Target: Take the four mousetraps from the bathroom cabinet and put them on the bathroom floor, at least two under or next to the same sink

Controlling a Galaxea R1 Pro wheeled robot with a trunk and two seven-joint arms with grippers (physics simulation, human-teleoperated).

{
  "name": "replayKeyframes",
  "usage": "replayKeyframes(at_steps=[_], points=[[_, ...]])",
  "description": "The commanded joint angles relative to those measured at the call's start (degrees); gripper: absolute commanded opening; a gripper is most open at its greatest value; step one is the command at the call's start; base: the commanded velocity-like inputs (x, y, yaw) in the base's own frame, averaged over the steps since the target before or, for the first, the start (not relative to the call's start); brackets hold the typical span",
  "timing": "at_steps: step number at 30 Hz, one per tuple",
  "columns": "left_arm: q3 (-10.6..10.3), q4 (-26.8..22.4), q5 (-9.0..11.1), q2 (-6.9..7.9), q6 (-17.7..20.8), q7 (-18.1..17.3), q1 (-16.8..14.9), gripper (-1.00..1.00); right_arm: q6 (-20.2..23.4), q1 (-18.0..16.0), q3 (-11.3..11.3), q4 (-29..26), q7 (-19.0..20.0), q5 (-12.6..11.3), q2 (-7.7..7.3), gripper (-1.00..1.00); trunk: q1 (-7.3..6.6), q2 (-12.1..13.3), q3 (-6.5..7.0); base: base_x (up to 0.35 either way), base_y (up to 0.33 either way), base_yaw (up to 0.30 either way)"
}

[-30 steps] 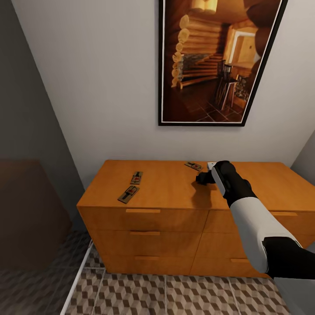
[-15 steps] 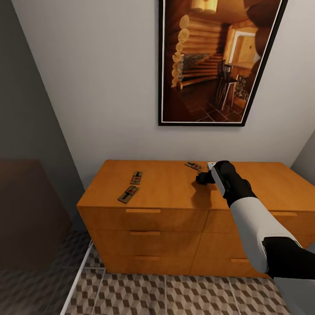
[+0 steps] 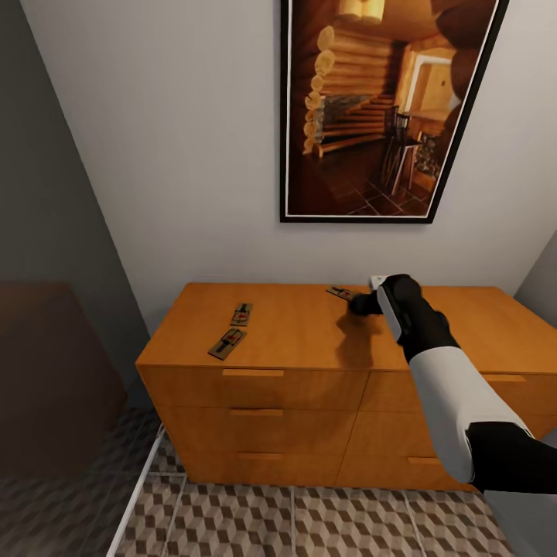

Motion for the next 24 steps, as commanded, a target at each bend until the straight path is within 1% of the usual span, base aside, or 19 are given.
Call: replayKeyframes(at_steps=[1, 6, 12, 16, 20, 24], points=[[-0.44, 0.06, 0.00, 0.04, -0.19, 0.20, -0.05, 1.00, 0.62, -0.03, 0.05, -0.97, -0.07, -0.04, -0.01, -1.00, 0.00, -0.03, -0.05, 0.000, 0.000, 0.000], [-0.44, 0.11, 0.00, 0.04, -0.19, 0.20, -0.05, 1.00, 1.29, -0.01, 0.05, -4.14, -0.14, 0.06, -0.01, -1.00, 0.00, -0.03, -0.05, 0.000, 0.000, 0.000], [-0.44, 0.11, 0.00, 0.04, -0.19, 0.20, -0.05, 1.00, 1.44, -0.03, 0.04, -6.63, -0.17, 0.16, -0.07, -1.00, 0.00, -0.03, -0.05, 0.000, 0.000, 0.000], [-0.44, 0.11, 0.00, 0.04, -0.19, 0.20, -0.05, 1.00, 1.44, -0.03, 0.04, -7.70, -0.18, 0.17, -0.41, -1.00, 0.00, -0.03, -0.05, -0.013, 0.000, 0.000], [-0.44, 0.11, 0.00, 0.04, -0.19, 0.20, -0.04, 1.00, 1.45, -0.03, 0.08, -7.97, -0.18, 0.17, -0.49, -1.00, 0.00, -0.03, -0.05, -0.139, 0.000, 0.000], [-0.44, 0.11, 0.00, 0.04, -0.19, 0.20, -0.06, 1.00, 1.45, -0.03, 0.12, -8.01, -0.18, 0.10, -0.47, -1.00, 0.00, -0.03, -0.05, -0.279, 0.000, 0.000]])
